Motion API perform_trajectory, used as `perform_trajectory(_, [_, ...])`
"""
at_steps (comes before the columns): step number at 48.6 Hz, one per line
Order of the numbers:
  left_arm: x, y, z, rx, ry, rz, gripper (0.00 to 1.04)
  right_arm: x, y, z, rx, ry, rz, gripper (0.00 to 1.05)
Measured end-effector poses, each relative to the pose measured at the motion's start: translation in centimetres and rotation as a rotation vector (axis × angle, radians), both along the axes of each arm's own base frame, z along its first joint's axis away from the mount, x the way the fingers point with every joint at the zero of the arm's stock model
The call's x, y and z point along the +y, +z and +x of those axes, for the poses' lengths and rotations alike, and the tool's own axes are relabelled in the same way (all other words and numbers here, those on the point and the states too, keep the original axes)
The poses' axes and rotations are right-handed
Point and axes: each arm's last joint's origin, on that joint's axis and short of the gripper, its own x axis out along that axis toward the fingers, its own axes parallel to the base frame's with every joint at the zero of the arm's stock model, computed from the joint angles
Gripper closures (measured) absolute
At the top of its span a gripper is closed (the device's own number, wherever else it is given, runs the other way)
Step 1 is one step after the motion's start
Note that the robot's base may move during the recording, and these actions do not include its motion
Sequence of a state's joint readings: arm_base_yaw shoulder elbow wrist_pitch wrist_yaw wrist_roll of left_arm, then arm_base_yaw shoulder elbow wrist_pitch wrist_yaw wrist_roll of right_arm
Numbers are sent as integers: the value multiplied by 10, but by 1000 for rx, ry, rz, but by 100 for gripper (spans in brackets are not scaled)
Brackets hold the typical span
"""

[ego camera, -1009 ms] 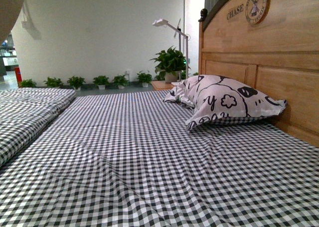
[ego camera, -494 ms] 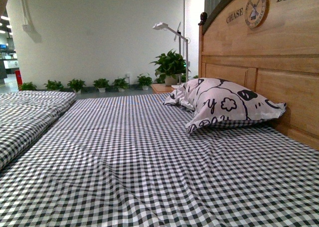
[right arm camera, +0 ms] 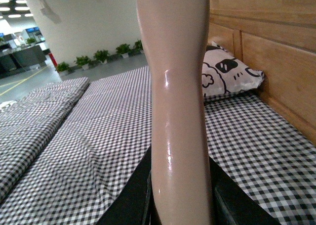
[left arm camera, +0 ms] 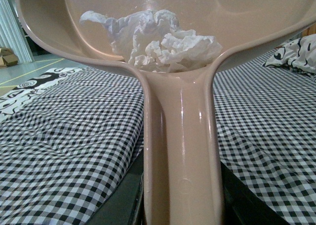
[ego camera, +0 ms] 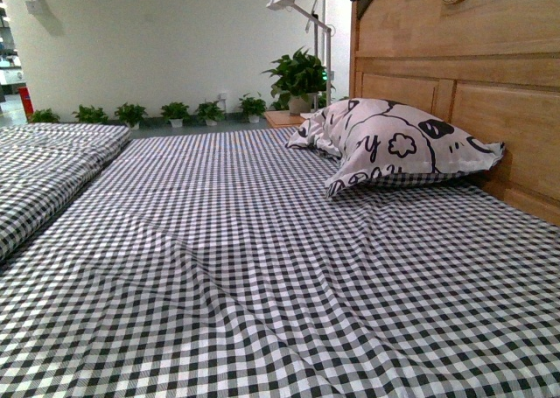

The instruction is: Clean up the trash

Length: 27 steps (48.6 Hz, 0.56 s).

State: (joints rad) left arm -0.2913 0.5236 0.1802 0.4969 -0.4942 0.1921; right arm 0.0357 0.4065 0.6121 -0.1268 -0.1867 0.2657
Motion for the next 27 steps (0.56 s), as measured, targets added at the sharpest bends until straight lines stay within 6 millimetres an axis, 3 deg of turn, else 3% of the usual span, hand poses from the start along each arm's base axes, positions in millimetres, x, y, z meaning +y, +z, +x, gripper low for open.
perform_trajectory(27, [0,0,0,0,0,0,79,0,0,0,0,0,0,85])
